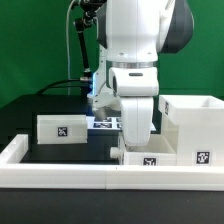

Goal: Assemble drawer

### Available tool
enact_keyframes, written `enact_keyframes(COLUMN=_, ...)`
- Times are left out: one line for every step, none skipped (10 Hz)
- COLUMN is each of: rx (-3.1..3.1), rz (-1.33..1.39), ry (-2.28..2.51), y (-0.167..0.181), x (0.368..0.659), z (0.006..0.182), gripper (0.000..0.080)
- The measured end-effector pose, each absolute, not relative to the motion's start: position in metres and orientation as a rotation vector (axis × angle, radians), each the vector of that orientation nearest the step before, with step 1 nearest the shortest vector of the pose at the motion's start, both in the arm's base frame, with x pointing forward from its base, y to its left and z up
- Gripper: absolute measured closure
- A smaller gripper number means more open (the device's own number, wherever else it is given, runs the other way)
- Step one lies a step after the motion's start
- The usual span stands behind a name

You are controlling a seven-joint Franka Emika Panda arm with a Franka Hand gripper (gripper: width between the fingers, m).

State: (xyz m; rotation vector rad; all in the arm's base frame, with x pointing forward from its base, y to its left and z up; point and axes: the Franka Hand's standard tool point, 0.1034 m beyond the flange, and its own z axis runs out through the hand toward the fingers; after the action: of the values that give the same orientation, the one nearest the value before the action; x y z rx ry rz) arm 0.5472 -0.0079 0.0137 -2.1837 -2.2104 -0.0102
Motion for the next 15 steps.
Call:
enact_keyframes(rx=-2.191, rz=-0.031, ry=-2.219, y=-0.008, x=0.546, z=0.012, gripper=0.0758)
enact_keyframes(rx=-2.186, rz=-0.026, ry=-2.218, y=-0.008, x=0.544, z=0.011, gripper=0.0758)
enact_keyframes(rx=-2.187, rz=-0.029, ry=-2.22, y=-0.008, x=0.544, z=0.011, gripper=0.0758)
enact_keyframes(rx=-2.187, rz=-0.031, ry=-2.221, y=-0.008, x=0.543, z=0.01, gripper=0.0758)
enact_keyframes(rx=-2.183, rz=-0.03, ry=-2.224, y=-0.007, x=0.543, z=0.01, gripper=0.0758)
enact_keyframes(rx=-2.174, rz=-0.028, ry=-2.235, y=-0.005, x=0.542, z=0.01, gripper=0.0758)
enact_keyframes(rx=-2.168, rz=-0.027, ry=-2.245, y=-0.004, x=0.543, z=0.01, gripper=0.0758)
enact_keyframes(rx=-2.165, rz=-0.028, ry=-2.249, y=-0.002, x=0.543, z=0.01, gripper=0.0758)
enact_keyframes(rx=-2.167, rz=-0.029, ry=-2.247, y=-0.001, x=0.543, z=0.01, gripper=0.0758)
enact_keyframes(rx=-2.165, rz=-0.031, ry=-2.247, y=0.001, x=0.543, z=0.01, gripper=0.0758)
enact_keyframes(rx=-2.167, rz=-0.033, ry=-2.245, y=0.004, x=0.543, z=0.01, gripper=0.0758)
enact_keyframes(rx=-2.176, rz=-0.036, ry=-2.232, y=0.009, x=0.544, z=0.01, gripper=0.0758)
enact_keyframes(rx=-2.181, rz=-0.04, ry=-2.227, y=0.014, x=0.544, z=0.01, gripper=0.0758)
enact_keyframes(rx=-2.18, rz=-0.046, ry=-2.23, y=0.016, x=0.544, z=0.01, gripper=0.0758)
enact_keyframes(rx=-2.184, rz=-0.046, ry=-2.227, y=0.014, x=0.544, z=0.01, gripper=0.0758)
